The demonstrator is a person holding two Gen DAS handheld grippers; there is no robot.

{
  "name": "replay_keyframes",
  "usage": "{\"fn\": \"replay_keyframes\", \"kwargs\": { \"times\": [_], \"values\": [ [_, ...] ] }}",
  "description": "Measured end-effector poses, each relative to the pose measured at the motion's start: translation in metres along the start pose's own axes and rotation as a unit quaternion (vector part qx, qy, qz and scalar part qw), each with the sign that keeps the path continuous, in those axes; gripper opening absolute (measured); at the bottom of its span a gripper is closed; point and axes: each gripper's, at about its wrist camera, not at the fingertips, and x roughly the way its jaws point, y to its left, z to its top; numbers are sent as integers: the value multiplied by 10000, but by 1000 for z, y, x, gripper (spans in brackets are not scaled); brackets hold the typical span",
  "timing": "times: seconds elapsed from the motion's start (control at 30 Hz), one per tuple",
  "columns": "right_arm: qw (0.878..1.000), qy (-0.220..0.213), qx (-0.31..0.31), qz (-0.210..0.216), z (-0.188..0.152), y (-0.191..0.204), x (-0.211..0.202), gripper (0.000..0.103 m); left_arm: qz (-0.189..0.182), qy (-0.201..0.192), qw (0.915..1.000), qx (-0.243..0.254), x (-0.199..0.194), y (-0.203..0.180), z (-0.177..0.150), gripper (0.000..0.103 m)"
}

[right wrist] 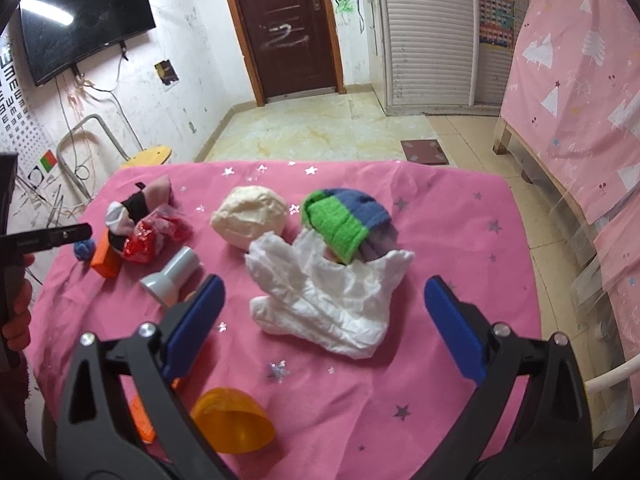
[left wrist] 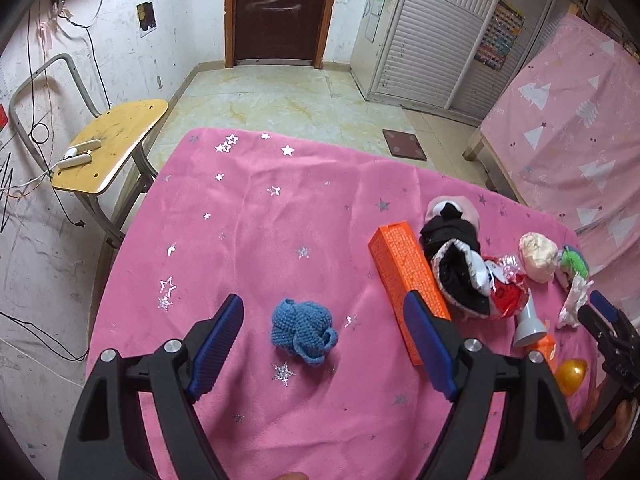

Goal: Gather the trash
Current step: 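Grasp the blue yarn ball with the left tool while the right tool grasps the white glove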

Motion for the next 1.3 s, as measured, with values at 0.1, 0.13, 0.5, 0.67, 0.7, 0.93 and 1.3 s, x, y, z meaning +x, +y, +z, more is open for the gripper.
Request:
{"fn": "replay_keyframes", "kwargs": {
  "times": [0.1,0.13,0.5,0.67,0.7,0.93,1.3],
  "values": [
    [10000,84,2,-1,0,2,5,96,100,83,9999,37,6,-1,-4,59],
    [9999,106,-22,-10,-1,3,7,96,129,143,9998,42,9,-1,-6,51],
    [9970,378,-370,-564,-5,13,26,62,445,87,9987,234,10,-10,-16,23],
    [9959,287,-584,-622,-9,22,21,45,377,63,9991,175,8,-7,-16,23],
    [9965,269,-545,-566,-9,20,20,44,376,34,9991,181,5,-7,-16,23],
    [9993,-3,-338,176,-11,13,-11,41,235,-187,9995,123,-19,-9,-13,23],
    [9913,-812,-338,983,-9,16,-94,42,-266,-742,9964,301,-80,-43,-15,24]
  ]
}}
